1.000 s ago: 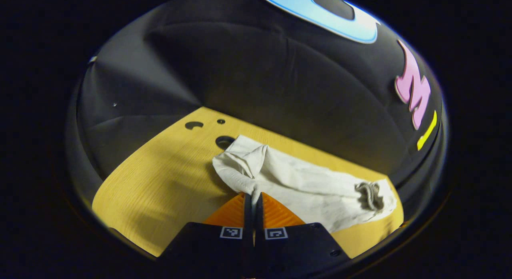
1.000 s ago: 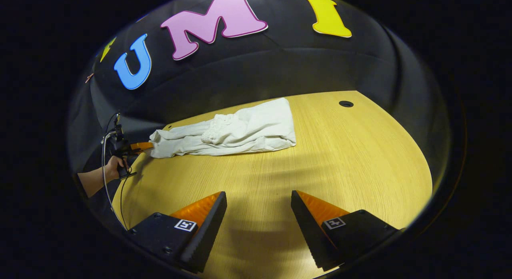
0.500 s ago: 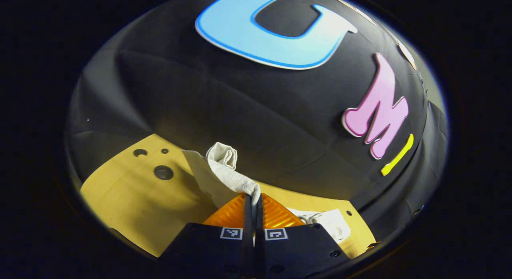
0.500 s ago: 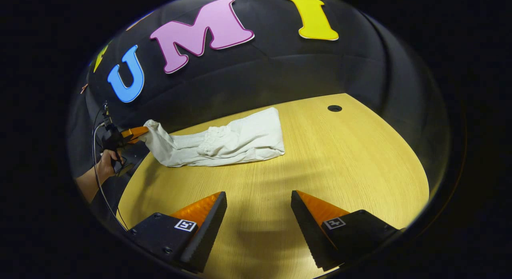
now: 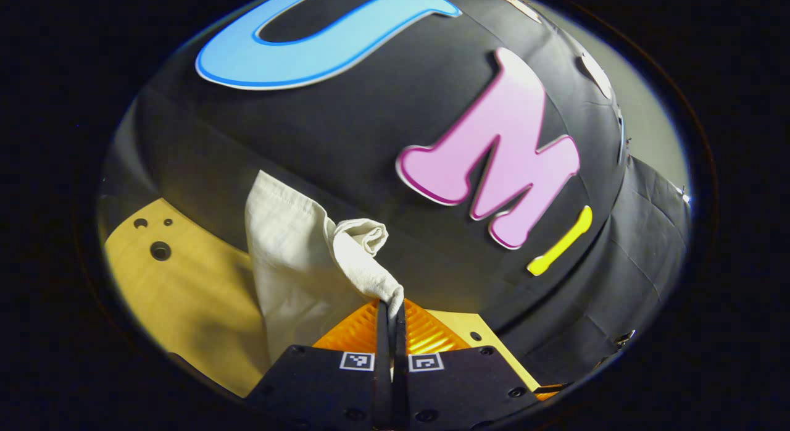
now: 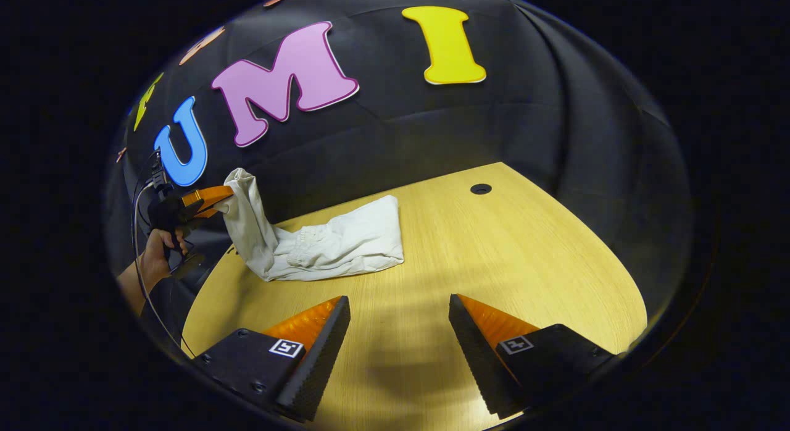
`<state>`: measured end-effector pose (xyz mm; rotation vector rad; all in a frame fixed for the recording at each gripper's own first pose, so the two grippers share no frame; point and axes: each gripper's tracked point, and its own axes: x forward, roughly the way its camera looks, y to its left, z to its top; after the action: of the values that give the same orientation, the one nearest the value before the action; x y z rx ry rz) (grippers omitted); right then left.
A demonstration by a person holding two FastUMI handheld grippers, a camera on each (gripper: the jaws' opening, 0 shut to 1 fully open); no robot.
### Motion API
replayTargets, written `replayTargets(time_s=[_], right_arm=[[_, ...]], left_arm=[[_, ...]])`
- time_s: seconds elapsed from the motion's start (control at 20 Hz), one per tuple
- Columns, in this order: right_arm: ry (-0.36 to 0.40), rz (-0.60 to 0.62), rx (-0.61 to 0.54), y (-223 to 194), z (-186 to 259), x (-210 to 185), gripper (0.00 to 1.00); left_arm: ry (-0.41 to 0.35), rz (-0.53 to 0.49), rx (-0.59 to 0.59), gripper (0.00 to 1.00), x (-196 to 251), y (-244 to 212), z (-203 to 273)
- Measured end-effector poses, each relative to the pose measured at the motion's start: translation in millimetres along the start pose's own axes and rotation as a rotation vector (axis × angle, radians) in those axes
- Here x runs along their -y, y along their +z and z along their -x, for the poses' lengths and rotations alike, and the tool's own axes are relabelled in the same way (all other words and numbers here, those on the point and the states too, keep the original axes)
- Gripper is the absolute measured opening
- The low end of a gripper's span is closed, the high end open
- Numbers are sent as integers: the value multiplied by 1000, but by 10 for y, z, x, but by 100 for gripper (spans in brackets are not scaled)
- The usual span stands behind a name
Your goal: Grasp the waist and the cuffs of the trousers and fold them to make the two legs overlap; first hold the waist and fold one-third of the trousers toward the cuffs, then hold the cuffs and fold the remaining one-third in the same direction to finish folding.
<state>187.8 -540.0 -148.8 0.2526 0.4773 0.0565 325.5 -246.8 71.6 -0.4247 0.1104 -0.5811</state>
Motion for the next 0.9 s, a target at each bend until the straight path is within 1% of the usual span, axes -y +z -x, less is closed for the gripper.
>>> replayTargets(time_s=[0.2,0.35,0.4,0.45,0.55,0.75,0.9], right_arm=[[-49,-28,26,32,182,271,98],[-89,-56,40,17,366,461,98],[-106,-64,44,4,411,529,98],[-121,-73,47,-19,467,595,98],[-148,-91,47,-62,554,712,98],[-187,-128,63,-97,713,877,98],[-210,-129,69,-102,790,941,98]], left_arm=[[-75,13,-41,6,527,-231,-325],[-121,21,-83,6,830,-473,-528],[-133,28,-98,1,876,-556,-554],[-145,38,-111,6,967,-629,-600],[-169,55,-131,6,1169,-780,-723],[-200,41,-195,6,1419,-1113,-902],[-190,53,-222,6,1505,-1301,-989]])
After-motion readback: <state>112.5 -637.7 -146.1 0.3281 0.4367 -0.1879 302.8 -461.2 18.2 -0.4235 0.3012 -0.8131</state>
